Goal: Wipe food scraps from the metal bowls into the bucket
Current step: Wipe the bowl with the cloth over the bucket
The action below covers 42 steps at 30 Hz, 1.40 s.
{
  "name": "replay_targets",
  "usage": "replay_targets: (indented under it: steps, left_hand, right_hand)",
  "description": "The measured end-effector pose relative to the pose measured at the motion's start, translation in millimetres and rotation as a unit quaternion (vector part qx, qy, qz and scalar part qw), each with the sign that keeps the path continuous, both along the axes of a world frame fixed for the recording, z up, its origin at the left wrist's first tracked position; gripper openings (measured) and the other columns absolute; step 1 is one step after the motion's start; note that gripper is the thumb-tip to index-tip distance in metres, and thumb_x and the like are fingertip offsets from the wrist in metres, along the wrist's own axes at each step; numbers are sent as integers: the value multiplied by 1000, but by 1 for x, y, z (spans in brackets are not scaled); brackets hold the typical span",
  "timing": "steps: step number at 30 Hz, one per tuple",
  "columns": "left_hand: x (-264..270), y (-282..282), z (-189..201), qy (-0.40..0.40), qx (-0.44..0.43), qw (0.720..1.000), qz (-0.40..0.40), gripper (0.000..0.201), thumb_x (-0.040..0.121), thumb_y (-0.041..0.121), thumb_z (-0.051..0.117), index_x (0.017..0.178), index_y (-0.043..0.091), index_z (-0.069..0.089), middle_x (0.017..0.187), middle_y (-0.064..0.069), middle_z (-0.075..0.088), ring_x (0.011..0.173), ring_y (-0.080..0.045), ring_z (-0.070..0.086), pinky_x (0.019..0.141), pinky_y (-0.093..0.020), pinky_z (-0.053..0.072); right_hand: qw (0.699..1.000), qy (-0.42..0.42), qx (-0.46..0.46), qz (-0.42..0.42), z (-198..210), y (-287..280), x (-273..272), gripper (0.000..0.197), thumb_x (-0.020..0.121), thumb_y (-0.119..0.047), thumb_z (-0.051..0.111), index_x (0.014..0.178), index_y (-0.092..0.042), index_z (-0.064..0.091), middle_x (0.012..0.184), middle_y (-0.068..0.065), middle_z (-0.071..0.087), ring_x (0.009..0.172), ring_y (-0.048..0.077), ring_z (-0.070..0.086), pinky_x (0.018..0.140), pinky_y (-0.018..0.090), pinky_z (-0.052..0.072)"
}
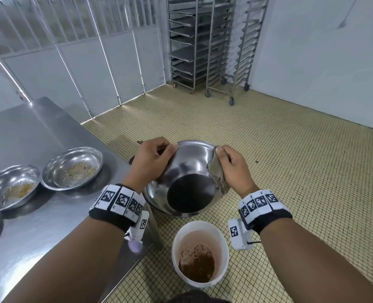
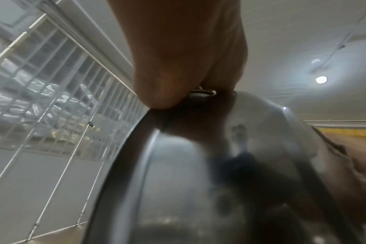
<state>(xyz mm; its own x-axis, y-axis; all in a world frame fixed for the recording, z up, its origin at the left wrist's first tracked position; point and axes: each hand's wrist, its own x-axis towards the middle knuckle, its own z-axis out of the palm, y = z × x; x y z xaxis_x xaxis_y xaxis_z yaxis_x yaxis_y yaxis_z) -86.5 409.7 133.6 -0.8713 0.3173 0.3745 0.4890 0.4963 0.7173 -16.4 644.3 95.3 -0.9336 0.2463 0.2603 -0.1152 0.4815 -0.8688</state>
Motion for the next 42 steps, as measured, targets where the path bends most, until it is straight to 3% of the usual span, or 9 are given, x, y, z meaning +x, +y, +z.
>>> replay_targets:
  steps: [5,8,11,17,22,26,32,38,42]
  left_hand:
    - [3,11,3,22,-36,998,-38,26,99,32,67,80,14,70,64,10,63,56,-1,56,56,-10,43]
    - [-3,0,5,8,19,1000,9,26,100,30,68,80,13,72,64,7,65,56,2,57,54,-10,43]
    - [-4,-5,3,-6,50,998,39,27,100,28,67,76,17,68,60,7,61,52,2,54,51,-11,40]
    - [5,8,-4,-19,-17,999,-25,29,99,34,66,83,11,71,66,0,67,57,-8,60,53,-16,47]
    - [-1,-2,0,-22,62,997,32,24,100,27,68,80,13,71,61,7,63,53,3,55,52,-10,42]
    - [1,1,-4,-24,36,999,32,27,101,30,65,81,13,70,62,3,64,53,2,55,52,-10,41]
    - [4,17,-5,-4,-32,999,-31,29,99,35,66,83,11,70,67,-3,67,64,-15,60,57,-28,49]
    - [-2,1,-7,-14,27,999,16,26,100,32,67,81,16,71,64,6,66,58,-4,59,54,-12,43]
    - [1,5,-9,-18,9,1000,6,26,102,31,64,80,19,68,62,8,62,56,0,56,54,-11,42]
  right_hand:
    - [975,53,212,50,27,-10,-18,30,104,-51,45,99,-29,65,80,-13,65,73,5,62,65,20,50]
    - [993,41,107,23,17,4,-17,29,105,-47,46,95,-28,66,80,-11,66,73,6,62,69,20,51]
    - [999,25,22,-7,1,11,-13,33,106,-45,46,87,-26,65,78,0,65,71,17,62,71,35,54]
    - [979,35,193,51,24,-11,-20,24,103,-52,47,98,-35,64,83,-18,65,77,0,62,70,19,48]
    - [1000,14,5,6,3,7,-9,31,106,-43,47,87,-26,65,79,-3,67,72,10,63,69,22,50]
    - [1000,-1,9,-15,2,8,-9,34,106,-44,46,86,-24,64,80,0,65,72,16,61,70,28,51]
    - [969,40,239,51,29,-9,-17,20,104,-51,47,92,-38,57,75,-19,61,69,-3,58,60,12,38]
    - [1000,-5,23,13,-6,12,-3,35,104,-52,43,87,-29,64,78,-7,65,67,5,61,66,26,53]
    - [999,-7,37,4,-3,9,-5,31,105,-48,43,86,-32,62,78,-8,64,67,3,59,65,21,49]
